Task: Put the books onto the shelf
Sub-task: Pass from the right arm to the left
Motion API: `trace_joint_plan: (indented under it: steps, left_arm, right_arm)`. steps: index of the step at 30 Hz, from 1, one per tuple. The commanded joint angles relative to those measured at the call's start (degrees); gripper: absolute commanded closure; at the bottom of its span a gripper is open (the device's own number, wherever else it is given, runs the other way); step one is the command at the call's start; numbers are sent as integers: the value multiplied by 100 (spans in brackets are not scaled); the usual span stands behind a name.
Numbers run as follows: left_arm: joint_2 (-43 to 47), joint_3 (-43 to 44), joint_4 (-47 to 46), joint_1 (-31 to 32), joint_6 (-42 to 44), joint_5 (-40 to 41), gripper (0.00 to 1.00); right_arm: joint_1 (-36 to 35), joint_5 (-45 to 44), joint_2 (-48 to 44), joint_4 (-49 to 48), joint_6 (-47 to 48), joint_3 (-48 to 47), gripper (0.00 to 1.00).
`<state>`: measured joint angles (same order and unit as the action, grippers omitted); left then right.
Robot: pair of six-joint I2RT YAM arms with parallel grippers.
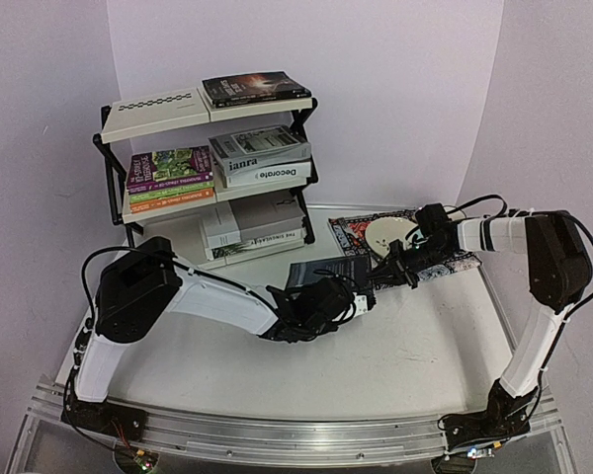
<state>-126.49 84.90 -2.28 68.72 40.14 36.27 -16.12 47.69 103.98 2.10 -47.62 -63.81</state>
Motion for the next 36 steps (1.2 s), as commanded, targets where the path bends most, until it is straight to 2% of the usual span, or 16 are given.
trace_joint_plan:
  steps: [1, 4, 5, 6, 13, 17, 21, 26, 36]
  left_arm:
    - [-58, 152, -454, 40, 417, 326, 61]
    - [-130, 160, -596, 83, 628, 508, 89]
    - [-152, 186, -612, 101, 698, 591, 96]
    - [-164, 216, -618, 124, 768, 708, 99]
    - [255, 257, -609, 373, 1032, 1199, 100]
    - [663, 261, -586, 554, 1190, 1365, 100]
    - [967, 389, -514, 725, 1365, 1637, 100]
    - [1242, 730, -395, 871, 1678, 1992, 100]
    - [1492, 1780, -381, 946, 2876, 2328, 100]
  right_arm:
    - [-17, 536, -202, 76, 66, -321, 100]
    - [-18, 542, -212, 95, 80, -325, 100]
    - [-14, 550, -212, 97, 92, -328, 100]
    - [-12, 562, -215, 99, 108, -337, 96]
    - [-11, 472, -588, 210, 270, -468, 49]
    - [-2, 278, -1143, 380, 348, -539, 35]
    - [27, 0, -1660, 926, 629, -846, 30]
    - [50, -629, -2152, 1833, 1178, -1361, 28]
    - [50, -1370, -2876, 2307, 1843, -1767, 26]
